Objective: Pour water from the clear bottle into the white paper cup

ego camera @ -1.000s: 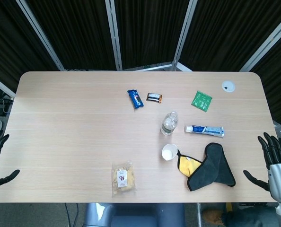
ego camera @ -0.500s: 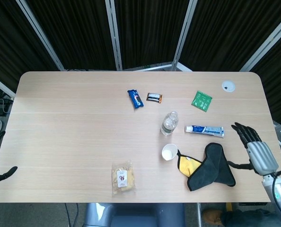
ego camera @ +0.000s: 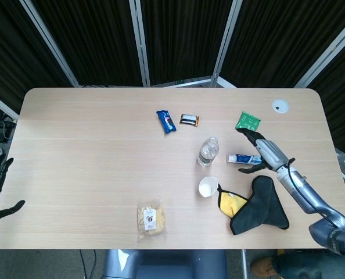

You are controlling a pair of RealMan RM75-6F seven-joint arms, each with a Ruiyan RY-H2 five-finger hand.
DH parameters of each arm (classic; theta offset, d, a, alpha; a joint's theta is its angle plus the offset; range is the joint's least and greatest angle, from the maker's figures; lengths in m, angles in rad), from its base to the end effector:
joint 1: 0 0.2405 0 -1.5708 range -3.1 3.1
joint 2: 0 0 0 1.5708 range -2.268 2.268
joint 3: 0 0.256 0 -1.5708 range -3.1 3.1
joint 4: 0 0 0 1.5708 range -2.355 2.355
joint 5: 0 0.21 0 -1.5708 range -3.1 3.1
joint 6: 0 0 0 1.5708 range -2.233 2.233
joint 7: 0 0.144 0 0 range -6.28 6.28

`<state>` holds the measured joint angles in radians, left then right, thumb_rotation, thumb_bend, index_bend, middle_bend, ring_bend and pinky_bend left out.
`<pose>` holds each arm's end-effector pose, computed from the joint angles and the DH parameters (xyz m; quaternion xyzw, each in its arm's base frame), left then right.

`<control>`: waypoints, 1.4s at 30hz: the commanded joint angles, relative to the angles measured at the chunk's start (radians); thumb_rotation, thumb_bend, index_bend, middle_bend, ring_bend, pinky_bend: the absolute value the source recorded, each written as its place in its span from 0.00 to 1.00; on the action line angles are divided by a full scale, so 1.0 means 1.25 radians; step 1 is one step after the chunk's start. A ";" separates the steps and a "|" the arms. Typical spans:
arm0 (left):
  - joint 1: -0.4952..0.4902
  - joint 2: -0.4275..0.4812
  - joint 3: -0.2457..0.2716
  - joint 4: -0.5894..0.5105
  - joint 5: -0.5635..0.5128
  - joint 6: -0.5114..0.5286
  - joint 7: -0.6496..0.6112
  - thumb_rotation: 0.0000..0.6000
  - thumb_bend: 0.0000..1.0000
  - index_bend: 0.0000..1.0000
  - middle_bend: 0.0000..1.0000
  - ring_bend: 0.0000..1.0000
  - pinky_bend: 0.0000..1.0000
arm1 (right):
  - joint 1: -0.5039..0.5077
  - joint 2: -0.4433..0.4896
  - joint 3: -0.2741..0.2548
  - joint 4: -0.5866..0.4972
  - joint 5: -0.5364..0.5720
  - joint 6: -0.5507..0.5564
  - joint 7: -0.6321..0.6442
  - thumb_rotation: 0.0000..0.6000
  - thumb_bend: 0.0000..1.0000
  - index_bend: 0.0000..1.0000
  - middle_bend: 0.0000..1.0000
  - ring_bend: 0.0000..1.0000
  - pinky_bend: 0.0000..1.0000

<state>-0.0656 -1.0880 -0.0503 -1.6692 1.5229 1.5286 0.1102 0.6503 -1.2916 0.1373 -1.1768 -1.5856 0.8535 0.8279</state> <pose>-0.2999 0.1744 0.1683 -0.6047 -0.3503 -0.3762 0.6084 -0.2538 -0.3766 0.0887 0.6393 -0.5471 0.4356 0.3196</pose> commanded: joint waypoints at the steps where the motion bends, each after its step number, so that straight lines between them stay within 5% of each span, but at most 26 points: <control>1: -0.004 -0.003 0.003 0.004 0.005 -0.007 -0.002 1.00 0.01 0.00 0.00 0.00 0.00 | 0.034 -0.041 0.007 0.023 0.030 -0.053 -0.006 1.00 0.00 0.00 0.02 0.00 0.00; 23: -0.033 -0.005 0.008 0.004 -0.029 -0.074 0.002 1.00 0.01 0.00 0.00 0.00 0.00 | 0.129 -0.234 0.044 0.153 0.192 -0.193 -0.114 1.00 0.00 0.00 0.03 0.00 0.00; 42: -0.048 0.002 0.004 0.012 -0.074 -0.118 -0.021 1.00 0.02 0.00 0.00 0.00 0.00 | 0.162 -0.344 0.076 0.280 0.196 -0.223 0.063 1.00 0.00 0.01 0.09 0.02 0.00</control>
<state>-0.1252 -1.0850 -0.0455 -1.6546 1.4306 1.3813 0.0830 0.8507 -1.7073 0.2278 -0.8451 -1.3386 0.5759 0.8843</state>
